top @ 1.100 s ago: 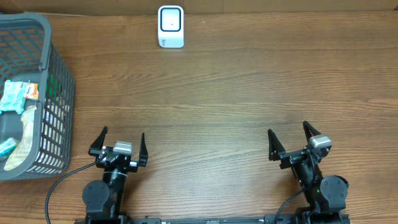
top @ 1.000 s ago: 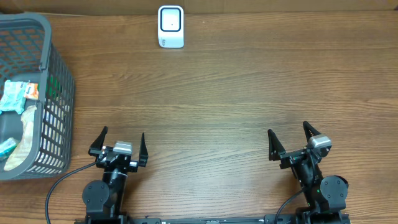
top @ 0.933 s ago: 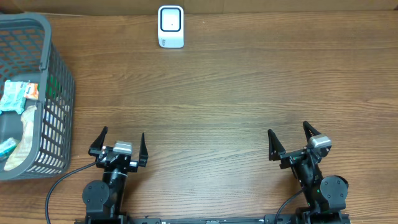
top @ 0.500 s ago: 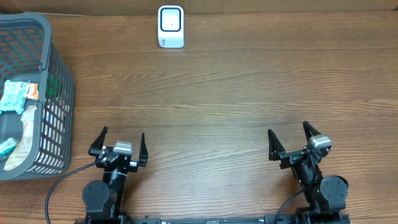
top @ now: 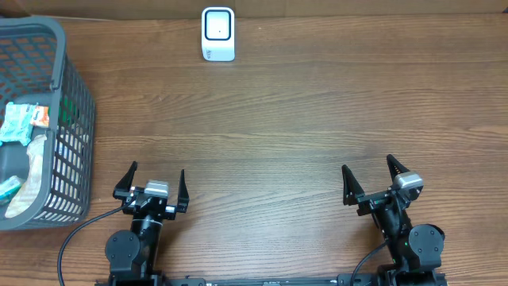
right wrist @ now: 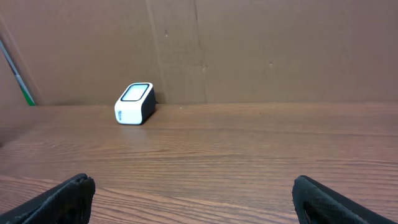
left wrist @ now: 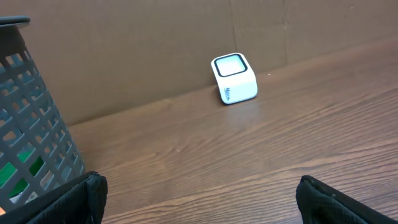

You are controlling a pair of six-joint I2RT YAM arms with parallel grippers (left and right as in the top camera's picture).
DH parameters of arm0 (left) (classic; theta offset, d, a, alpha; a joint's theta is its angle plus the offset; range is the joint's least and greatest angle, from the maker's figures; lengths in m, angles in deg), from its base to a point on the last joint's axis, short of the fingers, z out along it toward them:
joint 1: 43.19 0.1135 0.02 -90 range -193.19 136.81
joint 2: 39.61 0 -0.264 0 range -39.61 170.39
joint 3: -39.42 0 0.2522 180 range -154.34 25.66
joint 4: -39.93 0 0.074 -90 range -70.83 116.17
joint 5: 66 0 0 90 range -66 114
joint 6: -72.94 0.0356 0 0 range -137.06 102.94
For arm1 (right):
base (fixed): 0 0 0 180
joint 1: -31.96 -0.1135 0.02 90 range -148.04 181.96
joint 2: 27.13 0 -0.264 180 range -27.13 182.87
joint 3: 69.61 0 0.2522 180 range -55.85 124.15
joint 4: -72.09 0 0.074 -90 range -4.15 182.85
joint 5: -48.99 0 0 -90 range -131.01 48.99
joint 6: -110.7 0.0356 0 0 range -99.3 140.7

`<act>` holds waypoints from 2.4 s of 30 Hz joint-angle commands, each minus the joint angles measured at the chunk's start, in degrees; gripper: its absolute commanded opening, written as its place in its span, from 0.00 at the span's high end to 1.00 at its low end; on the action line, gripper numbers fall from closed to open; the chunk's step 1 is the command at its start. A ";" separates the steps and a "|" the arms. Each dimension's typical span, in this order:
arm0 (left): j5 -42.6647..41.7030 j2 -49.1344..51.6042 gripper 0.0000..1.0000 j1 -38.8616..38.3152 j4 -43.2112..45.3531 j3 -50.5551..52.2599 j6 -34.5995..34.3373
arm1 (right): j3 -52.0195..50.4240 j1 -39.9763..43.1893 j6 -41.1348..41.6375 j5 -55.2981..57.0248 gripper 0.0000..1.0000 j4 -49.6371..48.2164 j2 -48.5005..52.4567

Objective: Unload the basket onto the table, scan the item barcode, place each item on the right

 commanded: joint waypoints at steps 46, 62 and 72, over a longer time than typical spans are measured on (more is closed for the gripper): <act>2.40 -0.66 0.01 -0.17 -0.50 -0.07 -9.51 | -0.61 0.00 -0.04 0.55 0.00 -0.20 -0.66; 2.34 13.18 0.00 -0.15 -11.85 -20.61 -14.12 | -0.61 0.00 -0.04 0.55 0.00 -0.20 -0.66; -3.21 32.81 0.00 -0.15 -23.28 -42.60 -17.16 | -0.61 0.00 -0.04 0.55 0.00 -0.20 -0.68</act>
